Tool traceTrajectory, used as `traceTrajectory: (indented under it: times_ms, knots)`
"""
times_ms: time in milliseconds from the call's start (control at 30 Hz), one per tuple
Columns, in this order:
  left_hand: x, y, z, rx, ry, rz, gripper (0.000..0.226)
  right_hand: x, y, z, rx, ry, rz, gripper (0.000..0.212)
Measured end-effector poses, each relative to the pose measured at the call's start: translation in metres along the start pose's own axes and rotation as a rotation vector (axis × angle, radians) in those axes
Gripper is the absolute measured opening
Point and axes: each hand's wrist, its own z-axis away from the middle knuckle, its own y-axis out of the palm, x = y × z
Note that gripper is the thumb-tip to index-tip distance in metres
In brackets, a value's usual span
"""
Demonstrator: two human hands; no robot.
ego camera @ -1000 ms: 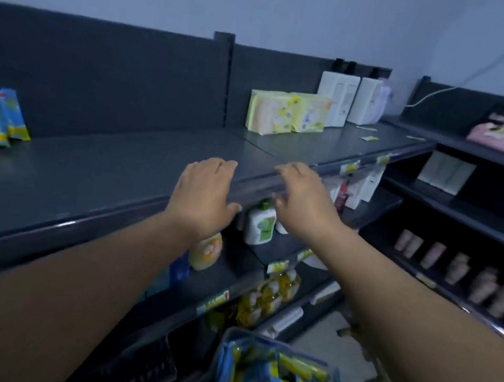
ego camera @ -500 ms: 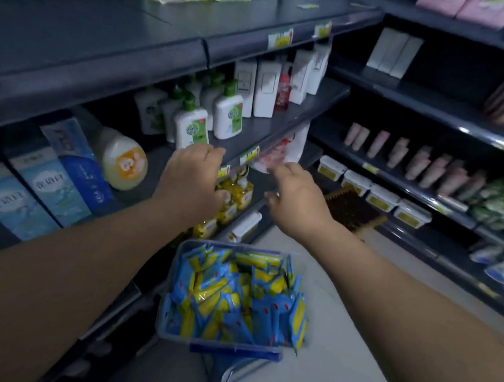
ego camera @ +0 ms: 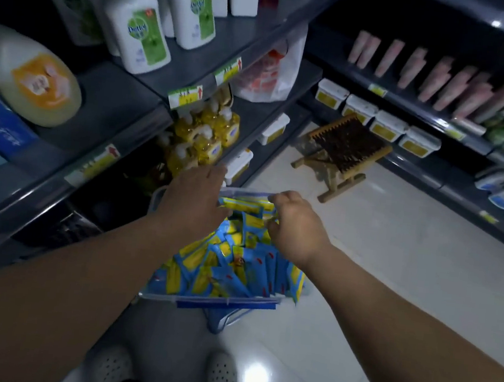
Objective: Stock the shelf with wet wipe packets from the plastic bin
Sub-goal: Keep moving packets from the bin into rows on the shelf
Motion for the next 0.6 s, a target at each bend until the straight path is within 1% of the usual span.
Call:
traceTrajectory:
  times_ms: [167, 300, 433, 500, 600]
  knots:
    - [0.013, 0.057, -0.001, 0.173, -0.043, -0.007, 0.075, -0.019, 0.057, -0.006, 0.123, 0.042, 0.010, 0.052]
    - [0.019, 0.097, 0.006, 0.315, -0.042, 0.017, 0.070, -0.030, 0.093, -0.006, 0.176, 0.071, 0.020, 0.048]
    - [0.022, 0.130, 0.014, 0.400, -0.031, 0.037, 0.066, -0.036, 0.123, -0.006, 0.186, 0.082, 0.065, 0.040]
    - [0.026, 0.146, 0.017, 0.473, -0.015, 0.037, 0.065, -0.039, 0.134, -0.006, 0.195, 0.092, 0.094, 0.036]
    - [0.036, 0.165, 0.020, 0.582, -0.001, 0.027, 0.058, -0.037, 0.146, -0.007, 0.200, 0.122, 0.137, 0.038]
